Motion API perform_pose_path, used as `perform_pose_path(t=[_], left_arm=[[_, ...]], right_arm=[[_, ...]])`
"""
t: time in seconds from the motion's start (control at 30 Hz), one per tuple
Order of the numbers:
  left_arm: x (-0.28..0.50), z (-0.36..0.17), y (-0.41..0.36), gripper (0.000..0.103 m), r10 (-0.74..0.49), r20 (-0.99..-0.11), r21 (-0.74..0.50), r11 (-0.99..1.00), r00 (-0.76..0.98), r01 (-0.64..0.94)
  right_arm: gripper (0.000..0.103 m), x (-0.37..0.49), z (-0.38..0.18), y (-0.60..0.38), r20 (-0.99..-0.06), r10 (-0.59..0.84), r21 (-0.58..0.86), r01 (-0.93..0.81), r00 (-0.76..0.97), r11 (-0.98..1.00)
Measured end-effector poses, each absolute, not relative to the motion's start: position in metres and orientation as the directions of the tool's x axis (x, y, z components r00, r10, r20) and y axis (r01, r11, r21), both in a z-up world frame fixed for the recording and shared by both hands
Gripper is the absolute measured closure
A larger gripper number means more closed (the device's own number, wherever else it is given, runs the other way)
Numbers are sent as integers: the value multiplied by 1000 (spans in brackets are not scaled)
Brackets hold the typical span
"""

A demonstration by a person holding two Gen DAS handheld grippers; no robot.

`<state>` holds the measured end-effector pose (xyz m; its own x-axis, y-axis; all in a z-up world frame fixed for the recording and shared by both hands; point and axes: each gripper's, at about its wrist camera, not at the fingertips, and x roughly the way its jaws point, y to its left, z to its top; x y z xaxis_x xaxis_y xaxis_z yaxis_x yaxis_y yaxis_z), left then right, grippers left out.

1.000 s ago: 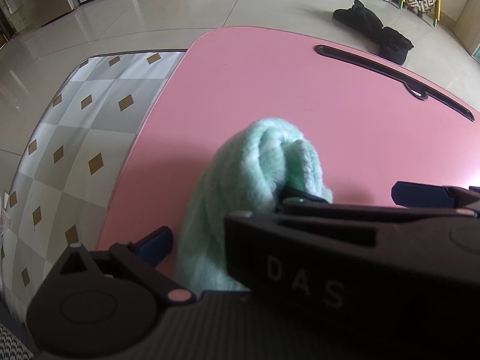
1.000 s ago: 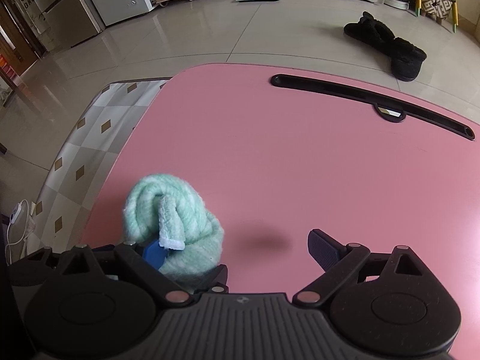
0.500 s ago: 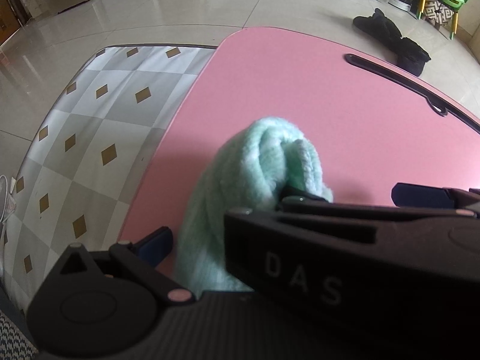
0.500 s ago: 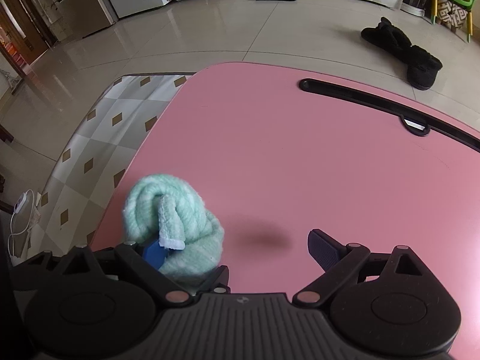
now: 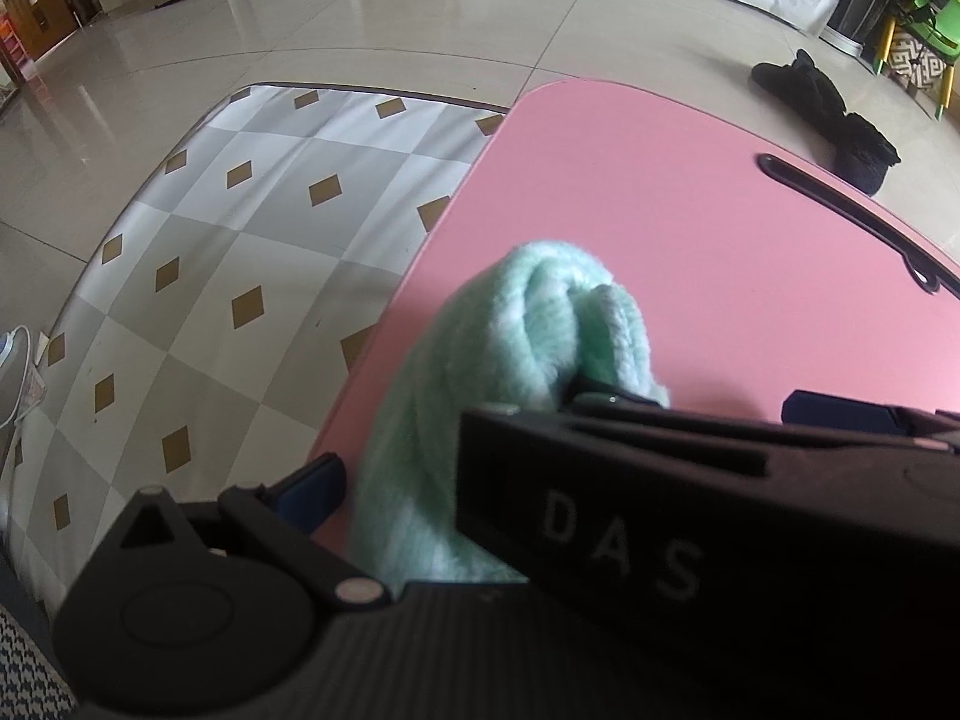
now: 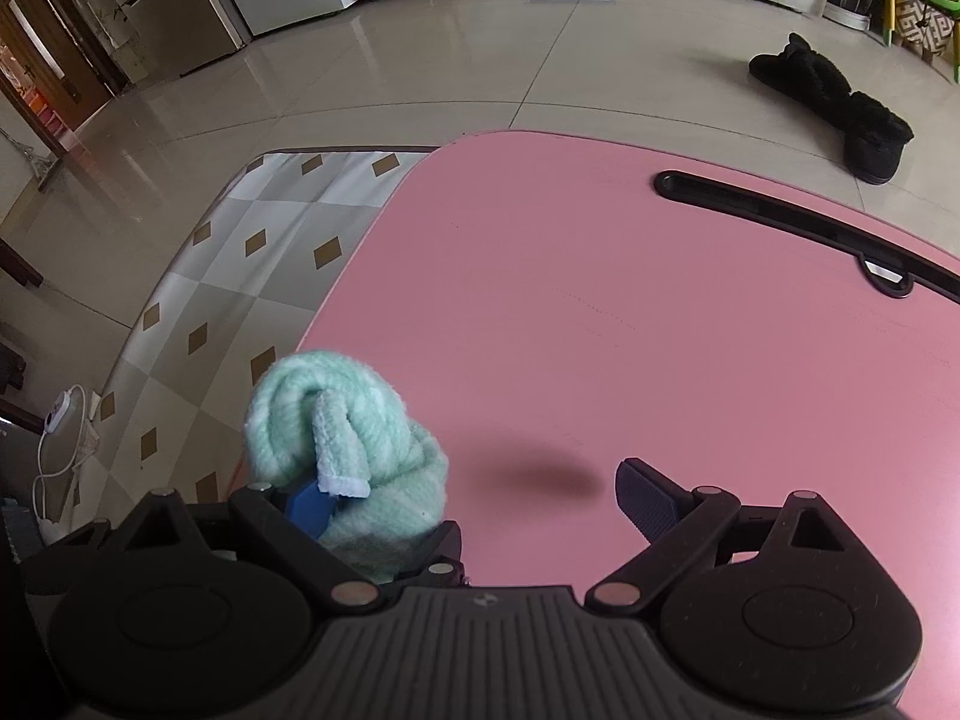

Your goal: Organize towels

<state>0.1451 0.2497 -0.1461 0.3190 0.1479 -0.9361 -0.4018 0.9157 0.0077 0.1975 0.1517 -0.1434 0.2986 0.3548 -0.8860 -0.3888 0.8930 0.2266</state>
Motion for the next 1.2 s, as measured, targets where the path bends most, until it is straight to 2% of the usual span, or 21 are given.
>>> perform_pose_path(t=[0.67, 1.2], left_arm=[[164, -149, 261, 0, 172, -921, 16, 913, 348, -408], [180, -151, 253, 0, 173, -909, 10, 918, 379, -396]], right_arm=[[8, 215, -148, 159, -870, 383, 271, -347, 312, 898], [8, 227, -147, 154, -862, 355, 252, -301, 362, 920]])
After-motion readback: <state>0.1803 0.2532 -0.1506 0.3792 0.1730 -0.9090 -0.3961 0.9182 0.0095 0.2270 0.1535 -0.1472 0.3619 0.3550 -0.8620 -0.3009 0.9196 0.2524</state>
